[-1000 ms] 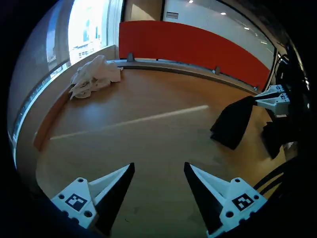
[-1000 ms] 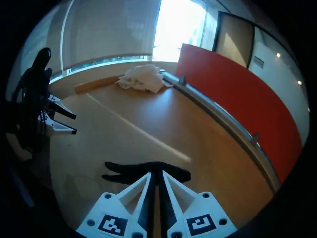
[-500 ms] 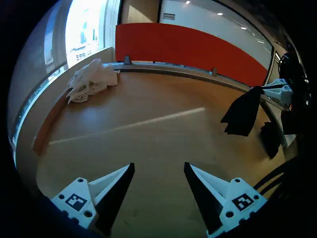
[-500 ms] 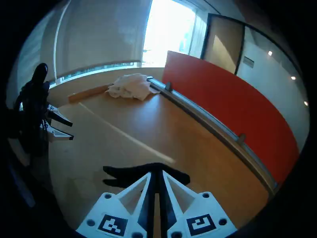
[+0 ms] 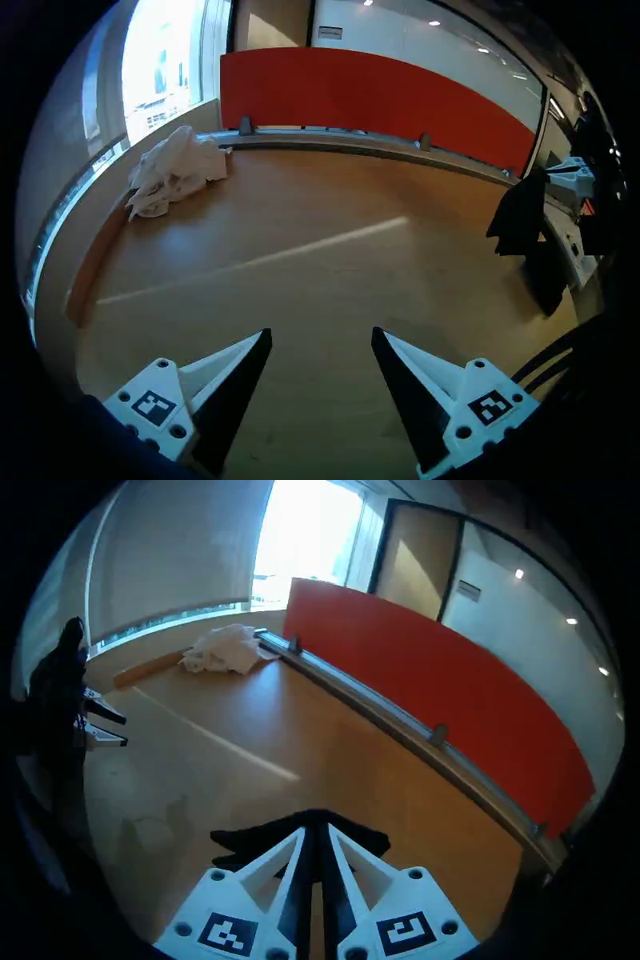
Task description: Fold towel
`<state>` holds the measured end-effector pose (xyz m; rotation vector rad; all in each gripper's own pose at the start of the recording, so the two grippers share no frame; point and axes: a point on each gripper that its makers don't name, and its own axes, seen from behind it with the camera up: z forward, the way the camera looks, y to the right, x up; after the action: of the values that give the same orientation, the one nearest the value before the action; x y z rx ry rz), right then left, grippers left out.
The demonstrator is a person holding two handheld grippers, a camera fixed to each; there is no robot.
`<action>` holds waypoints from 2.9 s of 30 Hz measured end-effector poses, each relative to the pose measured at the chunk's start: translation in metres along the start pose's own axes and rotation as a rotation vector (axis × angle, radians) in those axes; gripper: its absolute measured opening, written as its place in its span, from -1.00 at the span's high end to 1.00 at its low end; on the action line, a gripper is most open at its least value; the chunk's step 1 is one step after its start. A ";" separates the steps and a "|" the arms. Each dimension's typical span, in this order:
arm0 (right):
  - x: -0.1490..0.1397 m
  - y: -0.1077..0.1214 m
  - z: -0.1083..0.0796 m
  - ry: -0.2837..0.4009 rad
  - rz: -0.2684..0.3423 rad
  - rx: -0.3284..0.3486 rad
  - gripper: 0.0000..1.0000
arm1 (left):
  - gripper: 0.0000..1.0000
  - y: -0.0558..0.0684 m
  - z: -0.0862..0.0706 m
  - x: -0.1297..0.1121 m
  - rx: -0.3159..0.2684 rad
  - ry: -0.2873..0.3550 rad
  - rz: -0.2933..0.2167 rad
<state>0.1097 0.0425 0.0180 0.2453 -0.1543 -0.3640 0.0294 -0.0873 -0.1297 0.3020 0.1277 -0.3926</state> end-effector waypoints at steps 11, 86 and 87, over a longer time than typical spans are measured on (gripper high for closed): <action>-0.040 0.078 -0.042 -0.039 0.038 -0.103 0.90 | -0.84 0.018 0.005 0.008 -0.009 -0.008 0.025; -0.293 0.103 -0.156 -0.312 0.184 -0.358 0.90 | -0.85 0.068 0.008 0.008 -0.069 -0.033 0.151; -0.298 0.102 -0.156 -0.317 0.190 -0.359 0.90 | -0.85 0.068 0.008 0.008 -0.068 -0.033 0.152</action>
<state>-0.1014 0.2777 -0.1359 -0.1830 -0.4160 -0.2336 0.0639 -0.0330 -0.1054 0.2365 0.0845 -0.2415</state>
